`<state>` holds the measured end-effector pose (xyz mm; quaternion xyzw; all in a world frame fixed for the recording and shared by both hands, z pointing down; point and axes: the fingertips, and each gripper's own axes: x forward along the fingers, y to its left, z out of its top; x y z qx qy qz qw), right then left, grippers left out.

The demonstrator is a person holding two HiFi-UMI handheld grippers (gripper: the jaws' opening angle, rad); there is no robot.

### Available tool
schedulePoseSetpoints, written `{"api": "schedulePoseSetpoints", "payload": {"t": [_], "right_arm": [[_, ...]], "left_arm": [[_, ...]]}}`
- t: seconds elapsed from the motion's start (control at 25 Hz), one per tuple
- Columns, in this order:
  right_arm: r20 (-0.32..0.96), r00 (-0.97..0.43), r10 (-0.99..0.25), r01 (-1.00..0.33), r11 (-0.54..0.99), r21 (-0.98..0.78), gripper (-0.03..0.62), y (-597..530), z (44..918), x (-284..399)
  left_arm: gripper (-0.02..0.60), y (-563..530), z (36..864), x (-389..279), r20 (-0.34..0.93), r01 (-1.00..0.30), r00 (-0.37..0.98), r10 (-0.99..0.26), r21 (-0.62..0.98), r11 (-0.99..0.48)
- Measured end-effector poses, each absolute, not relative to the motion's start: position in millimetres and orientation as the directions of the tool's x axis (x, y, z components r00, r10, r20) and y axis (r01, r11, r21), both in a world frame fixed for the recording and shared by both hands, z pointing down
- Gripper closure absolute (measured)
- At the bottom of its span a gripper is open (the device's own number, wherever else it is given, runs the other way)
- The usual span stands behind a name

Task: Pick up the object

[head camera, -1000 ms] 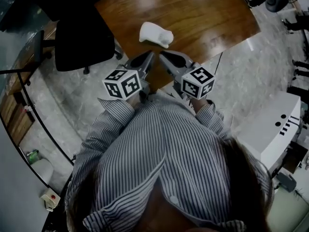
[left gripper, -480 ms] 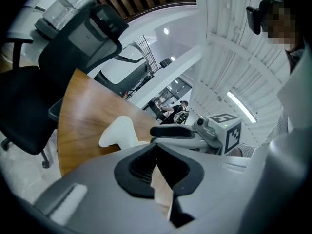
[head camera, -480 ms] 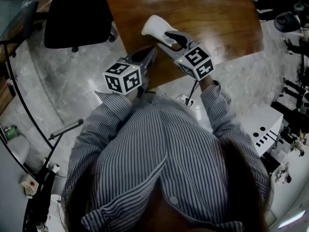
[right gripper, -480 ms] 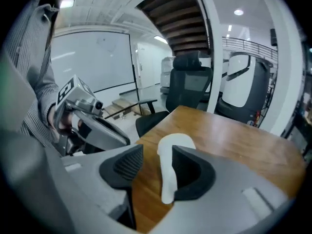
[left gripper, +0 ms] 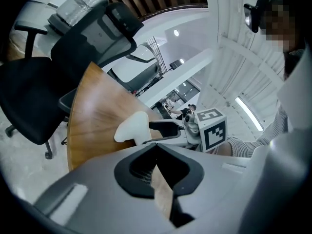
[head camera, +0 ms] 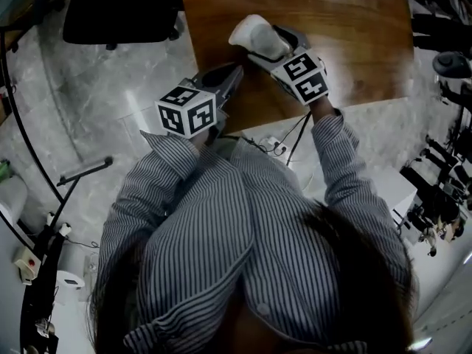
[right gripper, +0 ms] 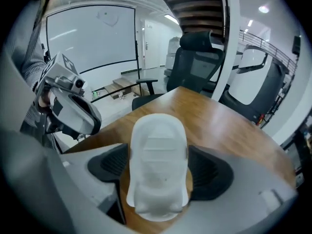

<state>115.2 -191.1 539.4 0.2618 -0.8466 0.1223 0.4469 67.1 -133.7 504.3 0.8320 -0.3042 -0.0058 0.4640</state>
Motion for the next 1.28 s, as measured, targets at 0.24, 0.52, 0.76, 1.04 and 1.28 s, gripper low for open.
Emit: {"api": "schedulePoseSetpoints", "payload": {"t": [0.24, 0.52, 0.76, 1.04, 1.28], "right_arm": [[0.836, -0.462, -0.294, -0.524, 0.852, 0.010, 0.203, -199, 552, 108], [0.863, -0.425, -0.274, -0.509, 0.860, 0.023, 0.195, -203, 557, 104], [0.879, -0.404, -0.254, -0.497, 0.868, 0.023, 0.192, -206, 558, 103], [0.807, -0.484, -0.340, -0.656, 0.751, -0.078, 0.195, -212, 539, 108], [0.688, -0.568, -0.453, -0.730, 0.662, -0.167, 0.195, -208, 483, 111]], "left_arm": [[0.578, -144, 512, 58, 0.282, -0.518, 0.794, -0.538, 0.777, -0.357], [0.578, -144, 517, 57, 0.293, -0.523, 0.790, -0.539, 0.780, -0.343], [0.578, -144, 517, 57, 0.294, -0.521, 0.794, -0.533, 0.781, -0.345], [0.578, -149, 499, 50, 0.271, -0.519, 0.796, -0.541, 0.767, -0.378], [0.578, -162, 462, 37, 0.234, -0.530, 0.786, -0.572, 0.731, -0.430]]}}
